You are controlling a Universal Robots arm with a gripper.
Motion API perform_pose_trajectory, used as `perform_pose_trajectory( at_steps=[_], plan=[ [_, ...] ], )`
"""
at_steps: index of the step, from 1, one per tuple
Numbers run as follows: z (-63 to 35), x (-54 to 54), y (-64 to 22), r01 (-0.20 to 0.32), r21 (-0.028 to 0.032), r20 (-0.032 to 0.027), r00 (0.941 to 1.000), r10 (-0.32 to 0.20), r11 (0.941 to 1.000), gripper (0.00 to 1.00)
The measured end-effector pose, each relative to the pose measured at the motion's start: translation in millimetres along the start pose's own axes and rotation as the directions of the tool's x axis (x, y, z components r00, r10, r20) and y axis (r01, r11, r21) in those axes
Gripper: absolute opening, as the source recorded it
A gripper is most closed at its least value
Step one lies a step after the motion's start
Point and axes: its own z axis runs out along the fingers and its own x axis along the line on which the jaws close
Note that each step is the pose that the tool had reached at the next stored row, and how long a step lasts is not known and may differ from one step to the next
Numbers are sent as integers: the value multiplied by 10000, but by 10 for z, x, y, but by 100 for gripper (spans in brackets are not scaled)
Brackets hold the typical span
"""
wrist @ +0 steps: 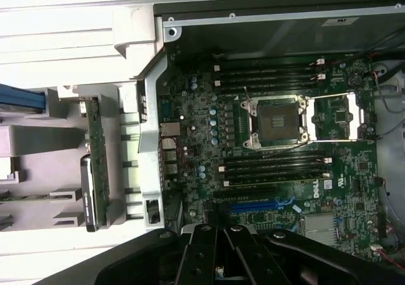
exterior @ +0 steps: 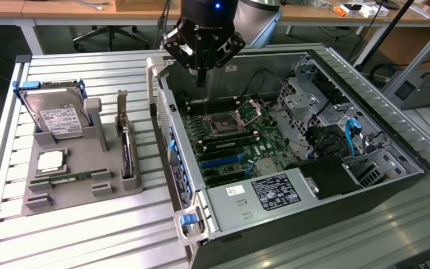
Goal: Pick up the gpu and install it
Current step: 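Reach for the gpu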
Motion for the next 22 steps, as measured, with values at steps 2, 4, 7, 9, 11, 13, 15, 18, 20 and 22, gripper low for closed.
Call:
perform_pose_trajectory(
  at_steps=[2,4,7,9,11,13,15,18,20,22],
  plan=[
    [0,6,0,0,0,1,10000,0,10000,11],
    [0,10,-1,1,1,0,10000,-1,10000,11],
    [0,17,-1,0,2,0,10000,0,10000,11],
    [-1,21,-2,0,3,0,10000,0,10000,11],
    [-1,27,-2,0,3,0,10000,0,10000,11],
    [-1,30,-2,0,5,0,10000,0,10000,11],
    [-1,34,-3,0,5,0,10000,0,10000,11],
    [-1,40,-3,0,7,1,10000,0,10000,11],
    [-1,44,-3,0,8,0,10000,0,10000,11],
    [-1,48,-4,1,10,1,10000,-1,10000,11]
  ],
)
